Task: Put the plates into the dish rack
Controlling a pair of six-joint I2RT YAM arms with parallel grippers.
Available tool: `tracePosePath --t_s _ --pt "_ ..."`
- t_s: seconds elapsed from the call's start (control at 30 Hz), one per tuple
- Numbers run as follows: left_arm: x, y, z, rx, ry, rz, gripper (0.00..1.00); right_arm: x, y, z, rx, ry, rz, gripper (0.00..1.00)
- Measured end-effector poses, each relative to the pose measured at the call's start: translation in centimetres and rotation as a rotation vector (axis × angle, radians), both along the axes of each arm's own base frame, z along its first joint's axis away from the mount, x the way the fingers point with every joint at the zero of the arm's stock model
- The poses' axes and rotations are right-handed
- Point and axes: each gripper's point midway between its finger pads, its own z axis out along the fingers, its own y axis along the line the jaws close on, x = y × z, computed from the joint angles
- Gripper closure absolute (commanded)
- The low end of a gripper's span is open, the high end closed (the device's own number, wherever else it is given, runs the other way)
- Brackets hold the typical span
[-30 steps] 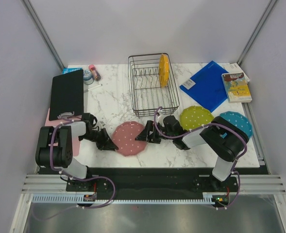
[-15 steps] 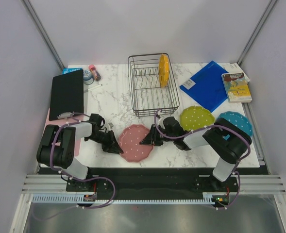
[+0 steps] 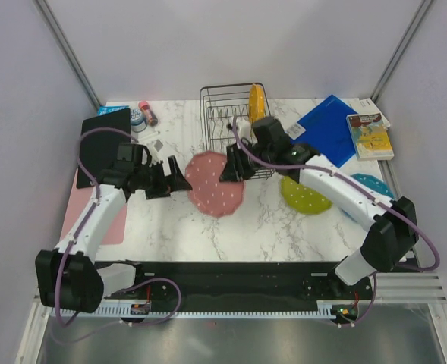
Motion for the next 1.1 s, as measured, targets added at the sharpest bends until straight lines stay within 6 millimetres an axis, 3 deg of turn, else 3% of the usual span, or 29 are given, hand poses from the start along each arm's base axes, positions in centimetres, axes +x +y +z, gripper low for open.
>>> tracePosePath --t_s 0.1,0.2,0.27,0.43,0.53,0.67,0.77,1.1 --pt "3.5 1.1 5.5 0.053 -0.231 0.073 0.0 3.3 0.1 6.9 0.002 -0.202 -0.032 1.0" --pt "6.8 2.9 9.7 0.119 -0.406 0.174 0.0 6.6 0.6 10.0 -0.021 -0.365 -0.123 1.0" --pt "7.4 4.8 9.4 0.199 -0.408 0.241 0.0 10.1 0.5 11.3 -0.065 -0.509 -0.259 1.0" --pt "6.5 8.0 5.8 0.339 -0.282 0.323 0.01 20.7 -2.2 13.3 -0.197 -0.731 -0.681 1.0" --pt "5.8 8.5 4.8 0.359 -0.255 0.332 0.02 24.6 -4.2 12.6 -0.264 -0.8 -0.842 1.0" --pt "4.5 9.4 3.5 0.376 -0.222 0.354 0.03 27.4 -6.1 11.5 -0.419 -0.862 -0.971 1.0" --pt "3.9 9.9 3.1 0.379 -0.212 0.369 0.03 28.9 -6.1 11.5 -0.466 -0.897 -1.026 1.0" --pt "3.7 10.2 3.3 0.372 -0.216 0.384 0.03 29.8 -6.9 10.2 -0.559 -0.905 -1.06 1.0"
